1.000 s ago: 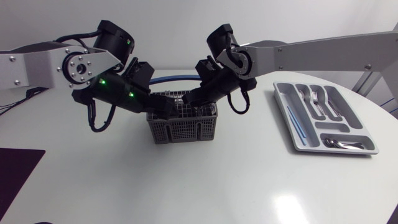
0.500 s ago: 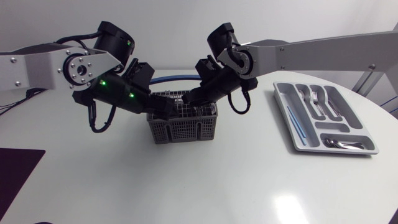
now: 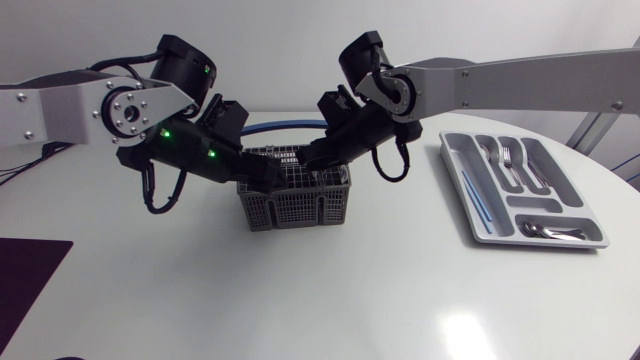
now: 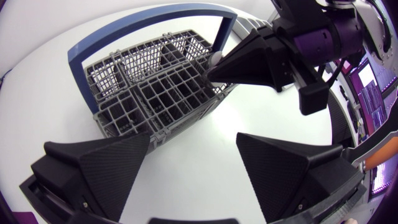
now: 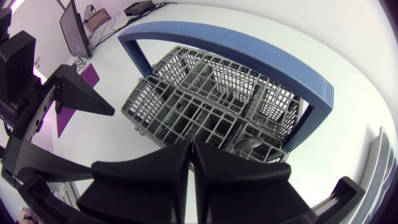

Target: Unload the cutlery basket into the drawer organizer.

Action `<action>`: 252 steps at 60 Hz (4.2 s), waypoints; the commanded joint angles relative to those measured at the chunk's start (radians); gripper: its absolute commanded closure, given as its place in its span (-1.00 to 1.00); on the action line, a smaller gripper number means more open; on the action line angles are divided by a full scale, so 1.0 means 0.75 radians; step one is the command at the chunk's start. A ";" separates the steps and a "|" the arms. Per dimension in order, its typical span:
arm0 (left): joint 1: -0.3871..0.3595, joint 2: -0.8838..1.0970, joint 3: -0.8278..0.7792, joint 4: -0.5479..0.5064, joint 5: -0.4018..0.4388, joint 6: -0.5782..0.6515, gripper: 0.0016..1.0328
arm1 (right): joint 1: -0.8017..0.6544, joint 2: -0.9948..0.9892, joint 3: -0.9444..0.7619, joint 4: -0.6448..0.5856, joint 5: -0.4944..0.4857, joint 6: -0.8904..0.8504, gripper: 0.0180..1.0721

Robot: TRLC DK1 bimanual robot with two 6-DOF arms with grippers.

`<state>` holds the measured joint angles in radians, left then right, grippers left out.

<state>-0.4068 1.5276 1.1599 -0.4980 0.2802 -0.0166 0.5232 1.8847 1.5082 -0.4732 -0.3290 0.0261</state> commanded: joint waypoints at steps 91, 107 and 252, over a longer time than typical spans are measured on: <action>-0.024 0.015 -0.039 0.003 0.013 0.067 -0.88 | -0.017 -0.165 0.161 -0.363 -0.095 -0.037 0.89; -0.032 0.015 -0.037 0.003 0.013 0.067 -0.88 | -0.014 -0.236 0.151 -0.400 -0.097 -0.043 0.89; -0.239 0.262 0.321 -0.105 0.013 -0.193 -0.89 | -1.305 -0.296 -0.751 0.224 0.592 -0.630 -0.02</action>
<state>-0.5739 1.6867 1.3617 -0.5709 0.2901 -0.1326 -0.4652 1.6360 0.9535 -0.3180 0.1055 -0.4358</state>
